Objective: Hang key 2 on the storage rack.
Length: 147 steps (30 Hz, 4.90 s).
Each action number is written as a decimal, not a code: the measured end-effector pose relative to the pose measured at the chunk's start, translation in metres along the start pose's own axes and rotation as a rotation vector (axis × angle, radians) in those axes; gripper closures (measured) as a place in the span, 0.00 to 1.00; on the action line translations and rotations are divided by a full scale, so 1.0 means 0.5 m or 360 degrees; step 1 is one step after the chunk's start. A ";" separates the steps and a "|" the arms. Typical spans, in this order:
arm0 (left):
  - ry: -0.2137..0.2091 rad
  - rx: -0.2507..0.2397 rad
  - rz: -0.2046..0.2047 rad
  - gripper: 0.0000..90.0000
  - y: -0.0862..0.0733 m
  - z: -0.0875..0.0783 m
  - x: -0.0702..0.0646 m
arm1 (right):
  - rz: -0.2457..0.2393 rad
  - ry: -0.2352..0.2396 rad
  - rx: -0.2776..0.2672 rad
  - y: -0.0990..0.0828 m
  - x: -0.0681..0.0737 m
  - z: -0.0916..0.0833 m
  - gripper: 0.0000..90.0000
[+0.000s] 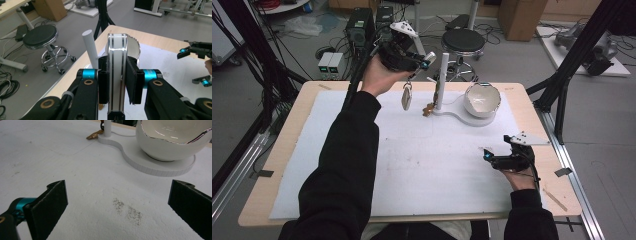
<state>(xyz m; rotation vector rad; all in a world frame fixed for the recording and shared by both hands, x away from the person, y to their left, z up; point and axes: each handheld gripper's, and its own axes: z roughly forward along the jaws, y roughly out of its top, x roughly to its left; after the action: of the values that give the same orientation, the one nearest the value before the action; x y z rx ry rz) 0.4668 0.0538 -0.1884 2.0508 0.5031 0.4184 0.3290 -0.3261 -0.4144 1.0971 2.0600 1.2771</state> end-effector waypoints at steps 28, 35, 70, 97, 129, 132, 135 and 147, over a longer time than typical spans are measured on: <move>-0.0079 -0.0010 0.0014 0.83 0.070 0.143 -0.015 | -0.0001 -0.0004 -0.0008 0.000 0.000 -0.001 0.02; -0.0085 -0.0034 -0.0030 0.83 0.078 0.175 -0.008 | -0.0004 -0.0004 -0.0010 0.000 0.000 -0.002 0.02; 0.0046 -0.0151 -0.0265 0.83 0.074 0.231 0.038 | -0.0007 -0.0021 -0.0020 -0.003 -0.005 -0.010 0.02; -0.0118 -0.0108 -0.0244 0.02 0.008 0.170 0.048 | -0.0005 -0.0012 -0.0003 0.002 -0.004 0.004 0.02; 0.0022 -0.0171 -0.0321 0.02 -0.167 0.019 0.047 | -0.0053 0.0005 0.0005 0.010 0.008 0.015 0.02; 0.0028 -0.0185 -0.0326 0.02 -0.184 0.004 0.044 | -0.0047 -0.0001 0.0011 0.008 0.008 0.011 0.02; 0.0032 -0.0178 -0.0322 0.02 -0.200 -0.011 0.042 | -0.0048 -0.0008 0.0009 0.005 0.007 0.009 0.02; 0.0106 -0.0157 -0.0393 0.02 -0.284 -0.077 0.052 | -0.0046 -0.0004 0.0023 0.004 0.008 0.011 0.02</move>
<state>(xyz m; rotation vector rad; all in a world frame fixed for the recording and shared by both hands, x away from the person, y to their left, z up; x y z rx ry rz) 0.4444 0.1609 -0.2901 1.8567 0.7520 0.3561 0.3317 -0.3195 -0.4152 1.0706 2.0787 1.2478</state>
